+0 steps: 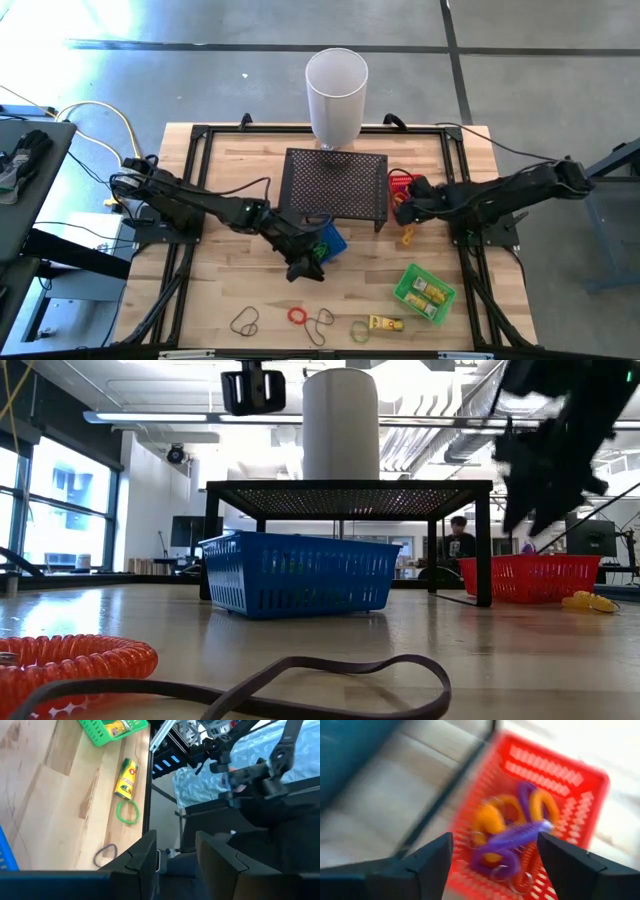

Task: Pick & Place Office Desk Supplies
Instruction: Put the violet spring keychain into the red bin, then put the yellow crayon box into the green bin

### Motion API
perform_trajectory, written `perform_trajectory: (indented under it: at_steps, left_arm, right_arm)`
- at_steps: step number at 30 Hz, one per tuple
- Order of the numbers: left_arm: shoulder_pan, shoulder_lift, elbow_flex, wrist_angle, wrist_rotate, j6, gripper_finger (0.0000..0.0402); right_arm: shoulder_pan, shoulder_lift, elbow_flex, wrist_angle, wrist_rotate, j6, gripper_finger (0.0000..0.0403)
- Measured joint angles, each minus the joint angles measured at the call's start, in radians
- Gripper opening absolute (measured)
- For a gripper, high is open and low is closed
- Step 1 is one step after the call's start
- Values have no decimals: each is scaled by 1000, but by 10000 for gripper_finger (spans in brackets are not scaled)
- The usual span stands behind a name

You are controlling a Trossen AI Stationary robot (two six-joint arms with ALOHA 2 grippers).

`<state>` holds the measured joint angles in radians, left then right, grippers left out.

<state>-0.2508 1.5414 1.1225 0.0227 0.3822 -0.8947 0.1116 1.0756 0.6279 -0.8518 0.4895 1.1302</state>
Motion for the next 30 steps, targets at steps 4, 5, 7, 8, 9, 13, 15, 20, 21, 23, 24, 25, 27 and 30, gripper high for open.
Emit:
perform_trajectory:
  at_steps: [4, 5, 7, 8, 9, 13, 15, 20, 21, 23, 24, 25, 27, 30]
  left_arm:
    - [-51, 0, 0, 35, -72, 33, 132]
    - [-62, 0, 0, 45, -86, 43, 132]
    - [-80, 0, 0, 50, -100, 48, 132]
    - [-85, 0, 0, 50, -101, 42, 132]
    - [-89, 0, 0, 50, -105, 33, 132]
    - [-118, 0, 0, 75, -163, 19, 132]
    - [-138, 0, 0, 84, -179, 6, 132]
    - [-188, 0, 0, 82, -214, -4, 131]
    - [-200, 0, 0, 83, -239, 3, 131]
    - [-224, -7, 0, 79, -286, 13, 131]
    - [-235, -8, 0, 83, -301, 16, 130]
    - [-245, -11, 0, 86, -316, 20, 130]
    - [-267, -24, 0, 67, -339, 31, 130]
    - [-298, -54, 0, 64, -397, 55, 130]
  right_arm:
    - [60, -53, 103, -16, 60, -106, 292]
    - [75, -63, 130, -20, 81, -133, 294]
    - [97, -84, 183, -31, 94, -185, 295]
    - [107, -90, 208, -34, 95, -208, 295]
    - [116, -92, 233, -34, 96, -223, 294]
    - [158, -94, 331, -19, 95, -305, 294]
    - [200, -89, 390, 41, 79, -397, 294]
    - [409, -86, 521, 254, 27, -601, 293]
    - [461, -87, 541, 308, 25, -642, 293]
    - [558, -76, 562, 410, -5, -725, 293]
    - [604, -65, 571, 453, -11, -759, 293]
    - [643, -49, 580, 484, -11, -782, 293]
    - [703, -3, 604, 494, 26, -800, 293]
    - [749, 91, 679, 448, 101, -812, 293]
